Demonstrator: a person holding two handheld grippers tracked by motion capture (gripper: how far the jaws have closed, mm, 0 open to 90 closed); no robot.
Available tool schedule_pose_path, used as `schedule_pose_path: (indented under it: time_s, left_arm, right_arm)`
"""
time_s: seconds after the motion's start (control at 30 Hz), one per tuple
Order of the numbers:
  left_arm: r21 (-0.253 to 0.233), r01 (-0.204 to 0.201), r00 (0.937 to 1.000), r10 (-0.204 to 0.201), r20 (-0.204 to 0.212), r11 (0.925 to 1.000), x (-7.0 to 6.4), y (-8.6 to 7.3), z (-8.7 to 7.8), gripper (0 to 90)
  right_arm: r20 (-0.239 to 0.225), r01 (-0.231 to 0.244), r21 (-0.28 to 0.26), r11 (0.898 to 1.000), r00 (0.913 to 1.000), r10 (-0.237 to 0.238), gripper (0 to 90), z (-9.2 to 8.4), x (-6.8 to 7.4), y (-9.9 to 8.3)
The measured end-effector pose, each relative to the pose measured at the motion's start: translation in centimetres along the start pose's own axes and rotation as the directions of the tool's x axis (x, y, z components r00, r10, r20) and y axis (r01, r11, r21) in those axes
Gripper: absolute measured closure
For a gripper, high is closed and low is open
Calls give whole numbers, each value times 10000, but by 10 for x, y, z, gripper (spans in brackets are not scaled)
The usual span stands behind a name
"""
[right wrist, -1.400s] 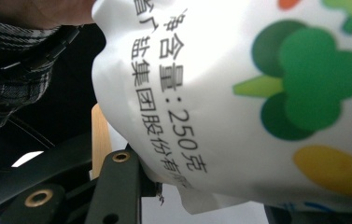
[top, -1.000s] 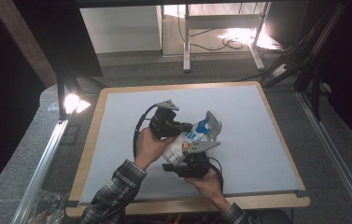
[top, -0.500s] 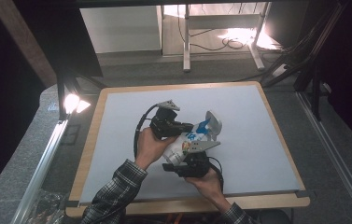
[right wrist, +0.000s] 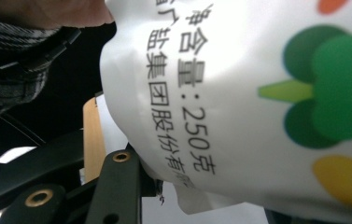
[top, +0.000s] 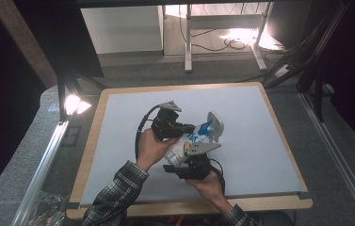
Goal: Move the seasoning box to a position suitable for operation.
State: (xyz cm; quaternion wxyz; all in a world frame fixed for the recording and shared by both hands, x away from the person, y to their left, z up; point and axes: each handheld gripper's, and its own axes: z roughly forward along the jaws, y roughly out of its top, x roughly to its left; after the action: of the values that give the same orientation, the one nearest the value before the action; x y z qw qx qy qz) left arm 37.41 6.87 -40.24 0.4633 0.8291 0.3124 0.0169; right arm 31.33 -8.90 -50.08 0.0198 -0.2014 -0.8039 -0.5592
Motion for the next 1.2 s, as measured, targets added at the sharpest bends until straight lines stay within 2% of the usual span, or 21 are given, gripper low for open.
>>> schedule_pose_path:
  time_s: [0.13,1.2]
  left_arm:
    - [20,1,10000,-1,-27,10000,0,0,0,892]
    - [238,34,10000,-33,-54,9997,0,5,1,893]
  right_arm:
    - [158,209,64,9998,9997,-210,605,0,2,1]
    - [319,423,132,9990,9986,-427,604,-1,4,3]
